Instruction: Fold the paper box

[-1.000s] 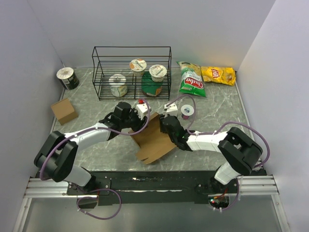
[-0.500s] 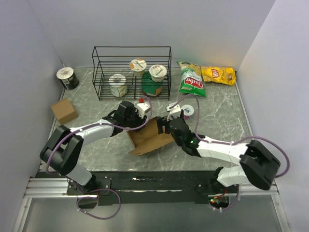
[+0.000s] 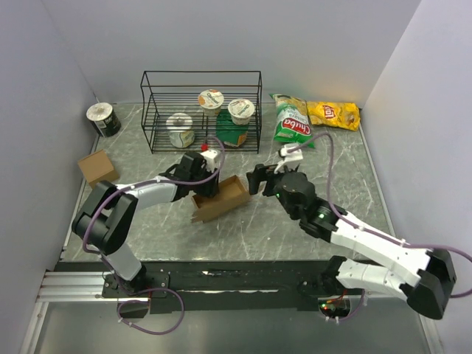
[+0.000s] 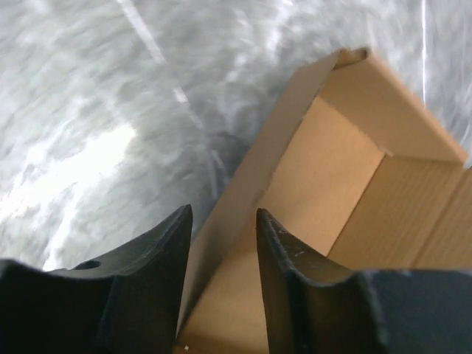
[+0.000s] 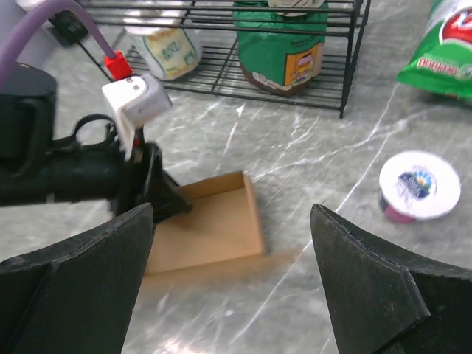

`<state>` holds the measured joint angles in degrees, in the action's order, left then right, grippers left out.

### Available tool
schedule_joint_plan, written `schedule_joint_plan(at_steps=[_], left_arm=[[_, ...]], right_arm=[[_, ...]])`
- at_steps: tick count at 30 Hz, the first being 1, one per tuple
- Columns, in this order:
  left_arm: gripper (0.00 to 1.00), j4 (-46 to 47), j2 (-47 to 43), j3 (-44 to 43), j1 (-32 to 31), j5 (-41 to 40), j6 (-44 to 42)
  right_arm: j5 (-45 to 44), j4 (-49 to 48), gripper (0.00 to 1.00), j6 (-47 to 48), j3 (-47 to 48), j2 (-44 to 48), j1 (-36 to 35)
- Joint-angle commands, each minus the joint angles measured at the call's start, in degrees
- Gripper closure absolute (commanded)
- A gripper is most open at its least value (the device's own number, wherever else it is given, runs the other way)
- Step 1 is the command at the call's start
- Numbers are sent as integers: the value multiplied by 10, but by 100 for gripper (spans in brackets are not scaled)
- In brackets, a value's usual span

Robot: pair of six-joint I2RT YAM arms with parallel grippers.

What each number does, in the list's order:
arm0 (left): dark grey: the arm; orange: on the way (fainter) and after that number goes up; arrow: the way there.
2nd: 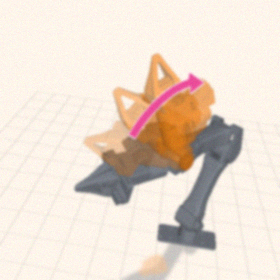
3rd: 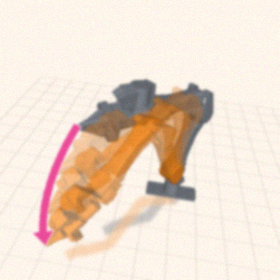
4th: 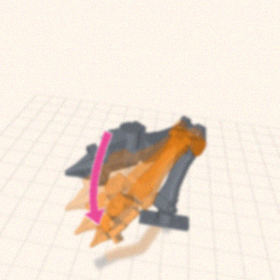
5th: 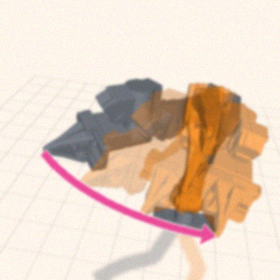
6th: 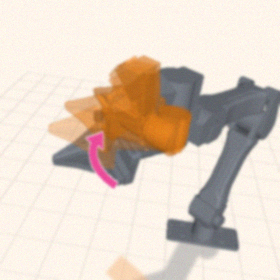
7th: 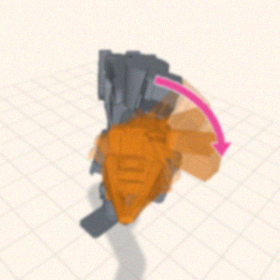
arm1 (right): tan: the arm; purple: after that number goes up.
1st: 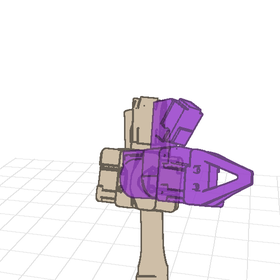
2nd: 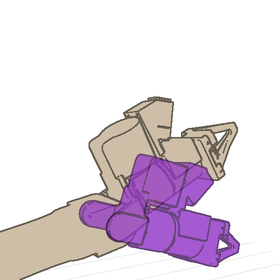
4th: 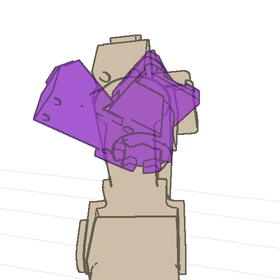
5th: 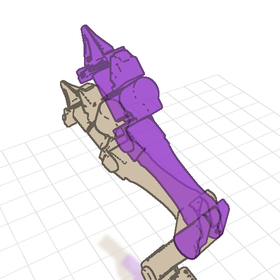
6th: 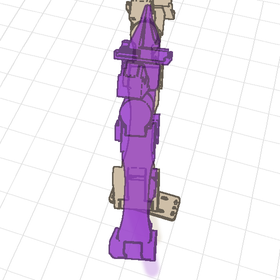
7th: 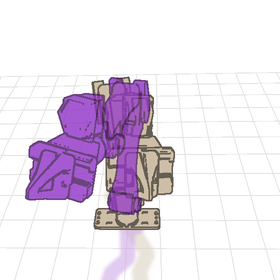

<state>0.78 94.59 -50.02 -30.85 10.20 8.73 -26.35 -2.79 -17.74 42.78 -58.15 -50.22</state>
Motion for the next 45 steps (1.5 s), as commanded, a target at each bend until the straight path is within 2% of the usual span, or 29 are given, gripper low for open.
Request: schedule_joint_plan(at_steps=[1,5,9,14,15,21,24,27,30,35,42,45], left_arm=[[53,59,-11,21,26,17,138],[42,109,-20,54,49,76,198],[21,126,-30,63,60,90,211],[10,143,-78,76,73,92,215],[5,145,-84,76,76,97,216],[4,166,-99,88,103,120,220],[6,221,-99,118,118,152,240],[7,283,-99,149,120,174,256],[8,338,-92,176,120,198,279],[9,404,-116,233,119,192,321],[9,461,-206,323,98,182,385],[9,456,-233,338,79,185,401]], right_arm=[[18,67,8,-85,-4,55,0],[57,60,8,-125,-37,71,-1],[94,49,8,-153,-73,63,-1],[129,-5,10,-194,-120,63,-8],[133,-10,11,-201,-136,63,-8],[159,-52,14,-243,-175,9,-7],[171,-107,14,-249,-181,-27,-7],[178,-119,14,-241,-168,-64,0],[206,-150,14,-235,-155,-107,24],[260,-222,16,-230,-145,-182,89],[320,-250,16,-176,-82,-278,152],[342,-268,16,-157,-50,-312,179]])
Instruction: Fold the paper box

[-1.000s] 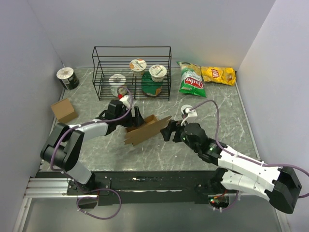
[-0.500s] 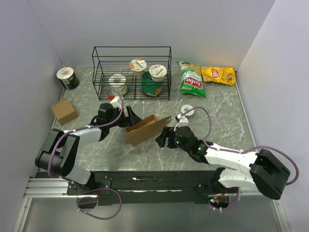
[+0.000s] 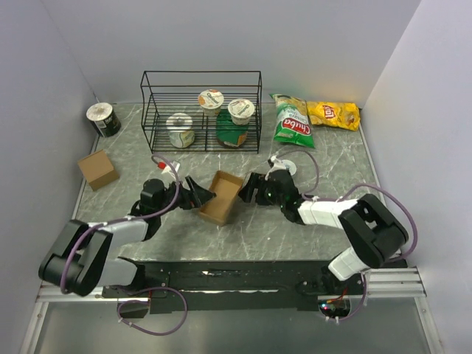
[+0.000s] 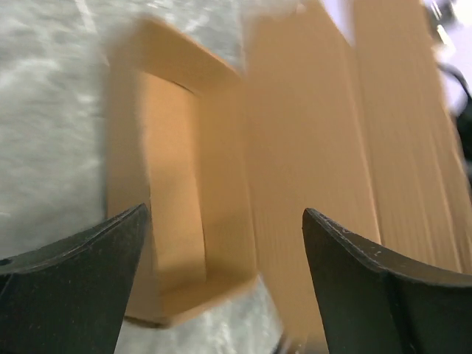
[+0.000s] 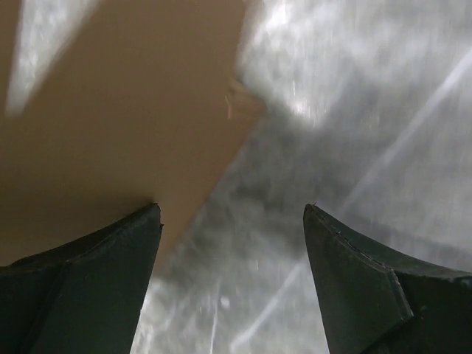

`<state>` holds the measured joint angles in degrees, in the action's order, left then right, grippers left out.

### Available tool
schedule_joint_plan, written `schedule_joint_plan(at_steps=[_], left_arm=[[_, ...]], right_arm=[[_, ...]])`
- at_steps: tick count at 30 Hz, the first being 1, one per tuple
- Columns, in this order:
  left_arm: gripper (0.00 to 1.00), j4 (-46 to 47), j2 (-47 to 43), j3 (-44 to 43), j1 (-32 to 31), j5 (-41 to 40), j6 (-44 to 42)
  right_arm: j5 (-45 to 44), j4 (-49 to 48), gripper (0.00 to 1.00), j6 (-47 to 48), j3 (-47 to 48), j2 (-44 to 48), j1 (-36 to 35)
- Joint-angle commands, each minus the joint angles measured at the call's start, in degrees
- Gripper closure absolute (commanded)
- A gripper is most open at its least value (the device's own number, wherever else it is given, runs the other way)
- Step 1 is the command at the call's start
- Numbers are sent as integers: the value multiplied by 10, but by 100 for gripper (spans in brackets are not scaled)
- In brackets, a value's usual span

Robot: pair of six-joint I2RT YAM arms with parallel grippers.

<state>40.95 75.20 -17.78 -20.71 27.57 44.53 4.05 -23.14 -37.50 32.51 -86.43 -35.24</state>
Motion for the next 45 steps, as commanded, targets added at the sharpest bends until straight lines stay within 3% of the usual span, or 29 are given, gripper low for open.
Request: schedule_joint_plan(at_steps=[1,5,10,13,18,23,25,27,28,32,35,38,42,45], left_arm=[[9,55,-45,25,-28,13,49],[9,79,-70,60,-45,24,84],[9,75,-112,71,-56,56,60],[4,3,-169,48,-53,27,7],[1,-66,-167,-45,14,29,-96],[1,21,-80,-113,80,66,-84],[1,20,-38,-160,87,75,-80],[1,24,-3,-201,93,83,-54],[1,25,8,-213,99,98,-37],[1,-7,43,-266,137,127,26],[1,-93,32,-288,157,105,21],[3,-192,24,-339,163,103,-38],[4,-363,14,-424,167,109,-157],[4,-429,14,-457,168,87,-221]], right_arm=[[52,-67,15,44,64,-40,38],[102,-66,15,66,140,-89,48],[119,-55,15,88,192,-131,54],[107,-45,12,88,191,-113,69],[109,-26,9,105,119,8,131],[101,46,8,133,10,171,131],[98,73,5,119,-47,267,106],[35,96,4,122,-78,363,57],[6,121,4,119,-96,390,1],[-96,158,7,67,-115,459,-111],[-169,169,9,62,-90,430,-181],[-228,206,11,82,-31,344,-223],[-264,201,14,118,15,262,-255],[-270,172,13,117,10,249,-257]])
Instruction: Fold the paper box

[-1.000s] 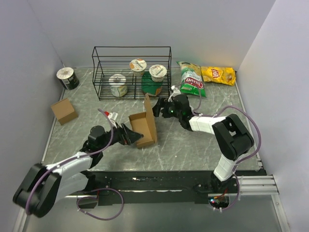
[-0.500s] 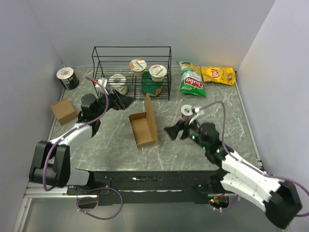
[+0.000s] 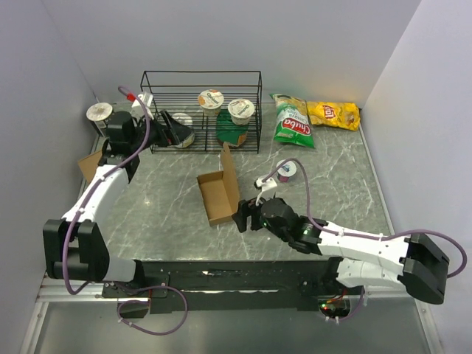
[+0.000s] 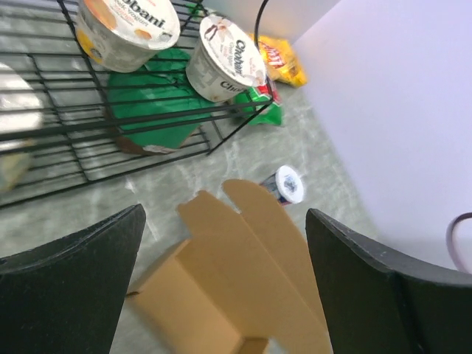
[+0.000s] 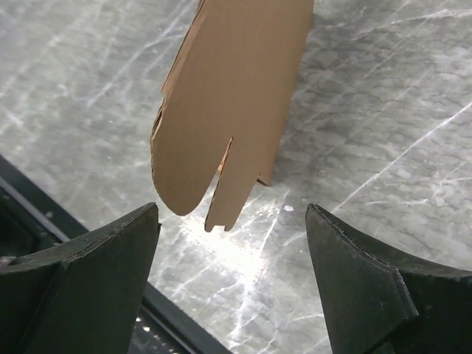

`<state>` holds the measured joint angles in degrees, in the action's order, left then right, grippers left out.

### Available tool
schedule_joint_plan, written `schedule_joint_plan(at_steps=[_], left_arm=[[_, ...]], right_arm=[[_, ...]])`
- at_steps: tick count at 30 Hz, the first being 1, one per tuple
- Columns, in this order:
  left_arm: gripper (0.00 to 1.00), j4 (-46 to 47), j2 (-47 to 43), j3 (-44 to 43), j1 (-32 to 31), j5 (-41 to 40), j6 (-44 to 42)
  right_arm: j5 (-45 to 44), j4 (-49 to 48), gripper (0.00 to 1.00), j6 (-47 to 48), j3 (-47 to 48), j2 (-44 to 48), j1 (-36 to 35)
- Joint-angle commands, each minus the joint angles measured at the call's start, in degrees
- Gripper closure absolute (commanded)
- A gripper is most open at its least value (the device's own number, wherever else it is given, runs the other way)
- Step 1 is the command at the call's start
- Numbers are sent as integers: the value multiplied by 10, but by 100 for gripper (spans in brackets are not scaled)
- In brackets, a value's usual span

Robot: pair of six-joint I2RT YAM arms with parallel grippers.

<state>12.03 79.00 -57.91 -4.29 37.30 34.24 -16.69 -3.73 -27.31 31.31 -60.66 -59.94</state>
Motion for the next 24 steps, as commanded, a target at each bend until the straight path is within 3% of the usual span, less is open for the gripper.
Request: schedule_joint_plan(at_steps=[1,6,8,12,20,24], left_arm=[[4,-158,-26,-57,3,-18,-123],[4,-100,-34,-26,4,4,-95],[4,-91,-35,-19,4,18,-95],[4,-90,-49,3,4,18,-101],[4,-81,-65,18,4,40,-97],[4,-59,-82,49,4,55,-82]], right_arm=[[-64,-29,14,15,17,-13,-11],[-94,-53,20,19,30,-75,-11],[-110,-60,28,35,37,-88,-11],[-110,-107,36,88,37,-106,-10],[-50,-163,49,176,35,-127,9],[42,-219,58,213,7,-114,74]])
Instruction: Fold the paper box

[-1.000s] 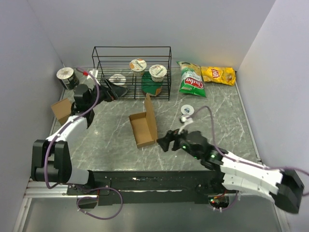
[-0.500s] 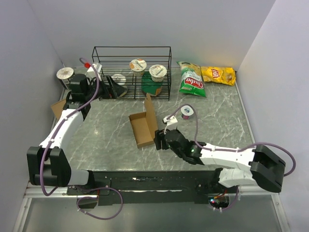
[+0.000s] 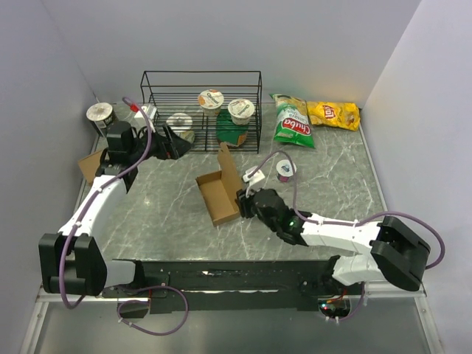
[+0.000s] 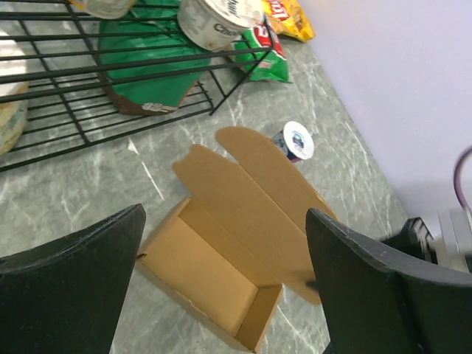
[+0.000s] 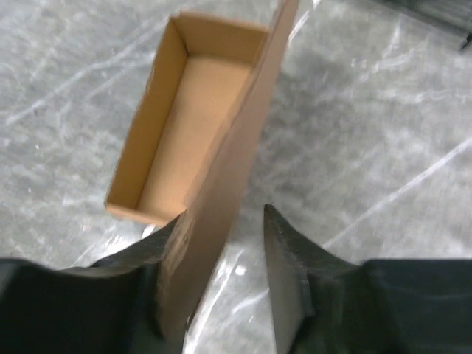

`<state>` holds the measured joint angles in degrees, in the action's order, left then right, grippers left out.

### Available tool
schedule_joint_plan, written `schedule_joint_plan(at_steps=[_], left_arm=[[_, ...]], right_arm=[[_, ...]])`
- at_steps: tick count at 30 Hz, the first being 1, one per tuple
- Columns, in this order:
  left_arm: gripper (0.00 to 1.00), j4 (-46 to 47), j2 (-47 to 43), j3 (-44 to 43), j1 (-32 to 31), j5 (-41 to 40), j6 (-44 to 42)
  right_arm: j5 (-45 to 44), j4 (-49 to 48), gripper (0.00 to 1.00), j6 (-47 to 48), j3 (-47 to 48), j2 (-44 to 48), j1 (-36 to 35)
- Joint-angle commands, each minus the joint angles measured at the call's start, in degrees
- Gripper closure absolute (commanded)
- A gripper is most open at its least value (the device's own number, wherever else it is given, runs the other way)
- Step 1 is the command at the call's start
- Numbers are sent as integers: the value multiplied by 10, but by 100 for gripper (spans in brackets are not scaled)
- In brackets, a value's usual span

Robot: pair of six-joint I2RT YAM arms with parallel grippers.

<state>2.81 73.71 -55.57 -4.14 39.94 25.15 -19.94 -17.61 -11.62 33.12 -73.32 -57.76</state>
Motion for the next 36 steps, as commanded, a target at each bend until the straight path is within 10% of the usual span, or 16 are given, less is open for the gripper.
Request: schedule_joint_plan(at_steps=[1,17,36], left_arm=[[4,48,-33,33,3,29,15],[3,375,7,183,-3,105,58],[3,616,83,311,4,97,14]], right_arm=[[98,-84,60,65,-15,14,63],[507,-89,80,187,26,-38,254],[591,-30,86,194,84,-81,311]])
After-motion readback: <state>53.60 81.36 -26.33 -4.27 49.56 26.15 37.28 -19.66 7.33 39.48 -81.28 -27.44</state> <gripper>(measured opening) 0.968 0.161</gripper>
